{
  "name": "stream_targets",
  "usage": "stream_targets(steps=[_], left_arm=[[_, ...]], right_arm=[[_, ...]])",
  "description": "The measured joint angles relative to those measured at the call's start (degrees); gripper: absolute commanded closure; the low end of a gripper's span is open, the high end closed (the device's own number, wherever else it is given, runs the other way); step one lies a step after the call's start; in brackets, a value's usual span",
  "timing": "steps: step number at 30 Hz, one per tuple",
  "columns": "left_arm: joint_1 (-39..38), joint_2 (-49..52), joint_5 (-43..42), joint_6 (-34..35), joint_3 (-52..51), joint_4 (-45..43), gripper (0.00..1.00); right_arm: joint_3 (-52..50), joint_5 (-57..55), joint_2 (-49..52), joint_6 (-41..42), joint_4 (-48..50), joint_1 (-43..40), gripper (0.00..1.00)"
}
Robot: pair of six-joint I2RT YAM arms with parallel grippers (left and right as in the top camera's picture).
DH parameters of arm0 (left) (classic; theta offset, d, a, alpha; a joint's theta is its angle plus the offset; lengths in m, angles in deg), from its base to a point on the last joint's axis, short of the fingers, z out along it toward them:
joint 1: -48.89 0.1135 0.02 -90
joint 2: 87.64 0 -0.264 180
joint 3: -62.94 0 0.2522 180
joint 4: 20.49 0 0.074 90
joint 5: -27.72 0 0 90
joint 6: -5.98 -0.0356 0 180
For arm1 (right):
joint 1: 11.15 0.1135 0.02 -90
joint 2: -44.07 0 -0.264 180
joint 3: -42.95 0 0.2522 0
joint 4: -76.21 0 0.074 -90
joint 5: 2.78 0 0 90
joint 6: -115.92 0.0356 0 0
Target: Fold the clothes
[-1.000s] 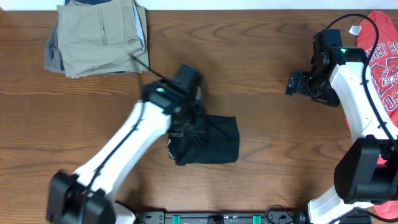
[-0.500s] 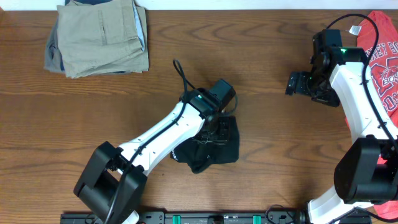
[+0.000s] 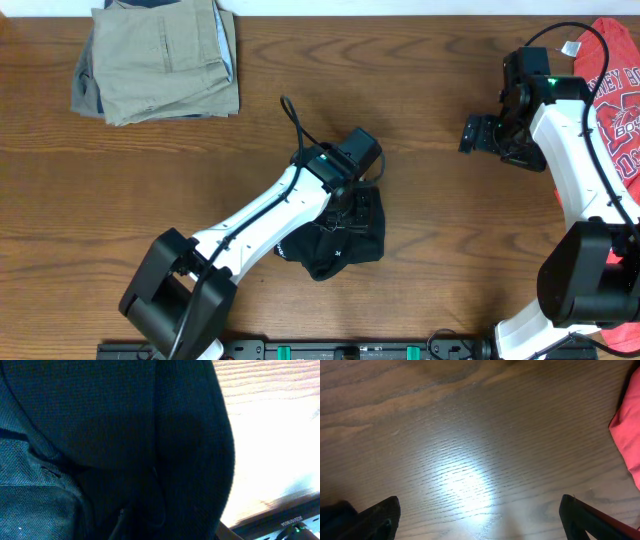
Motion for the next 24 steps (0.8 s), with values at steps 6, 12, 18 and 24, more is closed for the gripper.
stream_targets(steps=[6,12,18,24], left_arm=[[-0.15,-1.62,0.00,0.00,0.00,-0.59,0.62],[-2.32,-1.62,0.00,0.07,0.00,-4.35,0.63],[-4.83,-0.96,0.00,0.28,0.00,-4.92,0.64],[-5.81,3.63,0.04,0.90,0.00,-5.75,0.70]], right_arm=[[0.00,0.00,0.00,0.00,0.00,0.00,0.01],[0.00,0.00,0.00,0.00,0.02,0.00,0.01],[0.00,0.00,0.00,0.00,0.02,0.00,0.01],[0.00,-0.02,0.00,0.00,0.00,0.00,0.01]])
